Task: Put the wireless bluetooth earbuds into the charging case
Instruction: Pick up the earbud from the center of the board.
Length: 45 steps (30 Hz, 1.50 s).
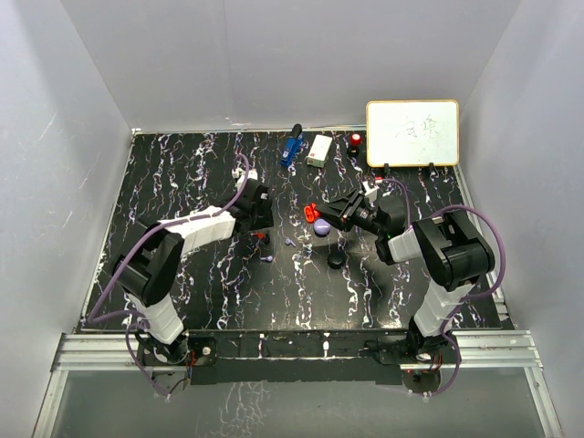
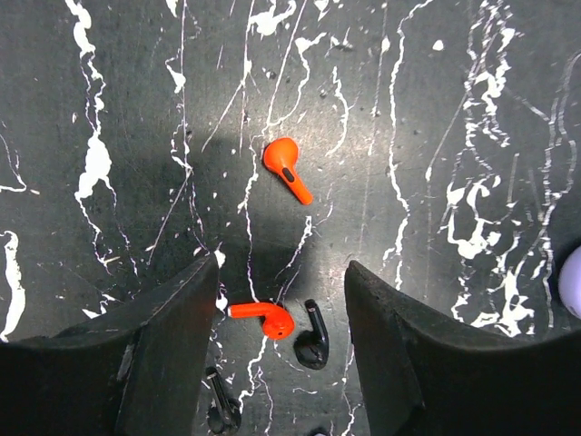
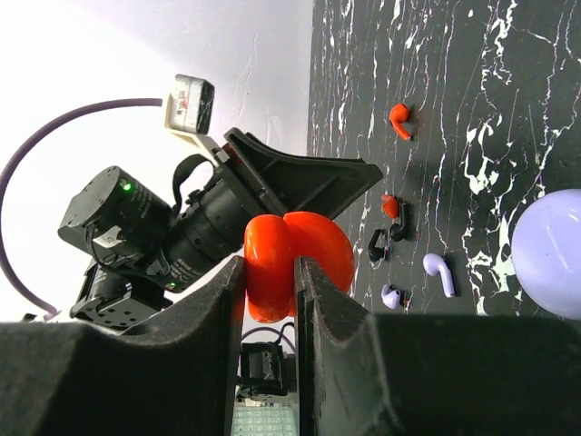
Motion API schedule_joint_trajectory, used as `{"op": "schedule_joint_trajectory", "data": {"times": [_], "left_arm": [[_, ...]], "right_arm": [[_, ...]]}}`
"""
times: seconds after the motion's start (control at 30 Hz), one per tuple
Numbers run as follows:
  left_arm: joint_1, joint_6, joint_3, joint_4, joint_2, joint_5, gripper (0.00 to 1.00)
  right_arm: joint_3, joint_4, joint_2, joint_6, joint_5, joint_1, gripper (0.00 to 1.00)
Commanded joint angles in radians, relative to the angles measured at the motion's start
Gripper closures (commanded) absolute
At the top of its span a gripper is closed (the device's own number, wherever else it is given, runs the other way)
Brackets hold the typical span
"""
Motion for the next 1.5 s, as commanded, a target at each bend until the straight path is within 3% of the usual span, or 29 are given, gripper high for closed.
{"op": "schedule_joint_trajectory", "data": {"times": [0.0, 0.47, 0.9, 1.2, 1.47], "left_arm": [[0.005, -0.001, 0.053, -0.057, 0.013, -0.021, 0.44], [0.009, 0.001, 0.071, -0.066, 0.05, -0.021, 0.54], [0.009, 0.021, -0.091, 0.016, -0.083, 0.046, 0.42], [0.009, 0.025, -0.114, 0.102, -0.078, 0.104, 0.32], [0.011, 0.033, -0.106, 0.122, -0.042, 0.137, 0.3]], "right_arm": [[0.021, 0.084, -0.005, -0.002, -0.013, 0.0, 1.0], [0.018, 0.094, -0.003, 0.002, -0.017, -0.001, 1.0], [0.016, 0.106, 0.008, 0.002, -0.023, -0.001, 1.0], [0.014, 0.107, 0.001, 0.003, -0.023, 0.0, 1.0], [0.013, 0.109, 0.003, 0.004, -0.026, -0.001, 1.0]]}}
